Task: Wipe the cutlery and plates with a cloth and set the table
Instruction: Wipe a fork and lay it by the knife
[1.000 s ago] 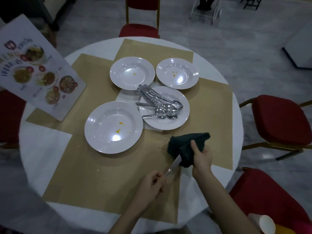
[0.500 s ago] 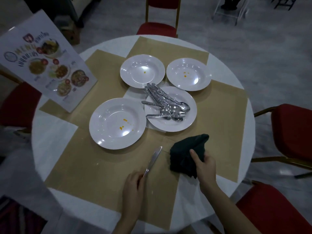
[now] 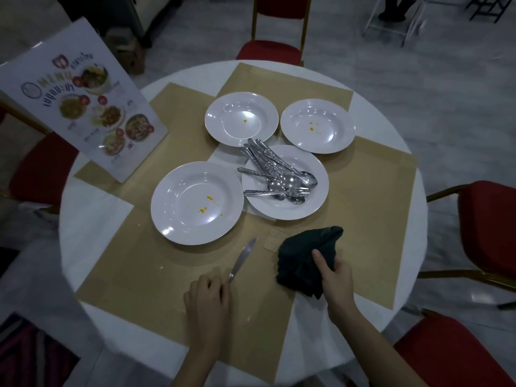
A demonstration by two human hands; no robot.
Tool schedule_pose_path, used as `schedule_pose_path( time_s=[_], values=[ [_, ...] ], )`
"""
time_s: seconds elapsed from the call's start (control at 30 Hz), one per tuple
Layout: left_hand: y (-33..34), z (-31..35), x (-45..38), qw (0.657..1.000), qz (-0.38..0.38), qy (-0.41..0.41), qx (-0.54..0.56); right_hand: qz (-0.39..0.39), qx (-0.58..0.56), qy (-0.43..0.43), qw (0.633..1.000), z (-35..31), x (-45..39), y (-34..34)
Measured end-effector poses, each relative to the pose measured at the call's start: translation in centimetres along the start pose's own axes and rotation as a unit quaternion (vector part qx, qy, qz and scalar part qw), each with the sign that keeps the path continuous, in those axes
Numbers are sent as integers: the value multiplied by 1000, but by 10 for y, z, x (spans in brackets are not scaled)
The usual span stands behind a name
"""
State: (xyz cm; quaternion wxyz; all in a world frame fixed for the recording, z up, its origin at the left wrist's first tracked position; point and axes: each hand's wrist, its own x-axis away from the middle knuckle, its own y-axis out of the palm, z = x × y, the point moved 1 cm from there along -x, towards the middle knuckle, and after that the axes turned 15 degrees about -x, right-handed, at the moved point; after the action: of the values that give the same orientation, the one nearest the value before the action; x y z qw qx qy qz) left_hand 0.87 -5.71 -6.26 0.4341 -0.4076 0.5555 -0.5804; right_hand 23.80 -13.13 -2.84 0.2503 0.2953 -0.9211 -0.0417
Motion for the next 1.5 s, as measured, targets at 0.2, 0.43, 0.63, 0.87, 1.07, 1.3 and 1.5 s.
schedule_pose_path(
  time_s=[0.2,0.43,0.63,0.87,1.07,1.3,1.5],
  values=[
    [-34,55,-75,978,95,133,133,-18,-15,26,999,-7,-10,2],
    [-25,114,-197,973,26,219,-69,-44,-18,64,997,-12,-23,9],
    [-14,110,-201,947,37,246,-201,-28,-38,86,995,-10,-28,6],
    [-34,108,-196,962,8,271,-30,-14,-46,92,995,-10,-31,9],
    [-58,92,-122,941,-123,119,292,-35,-89,94,991,-16,-18,27],
    [-60,86,-23,873,-244,-5,422,-63,-149,157,974,-8,13,36],
    [-53,75,-2,921,-210,15,328,-26,-104,151,983,9,27,31]
  ],
)
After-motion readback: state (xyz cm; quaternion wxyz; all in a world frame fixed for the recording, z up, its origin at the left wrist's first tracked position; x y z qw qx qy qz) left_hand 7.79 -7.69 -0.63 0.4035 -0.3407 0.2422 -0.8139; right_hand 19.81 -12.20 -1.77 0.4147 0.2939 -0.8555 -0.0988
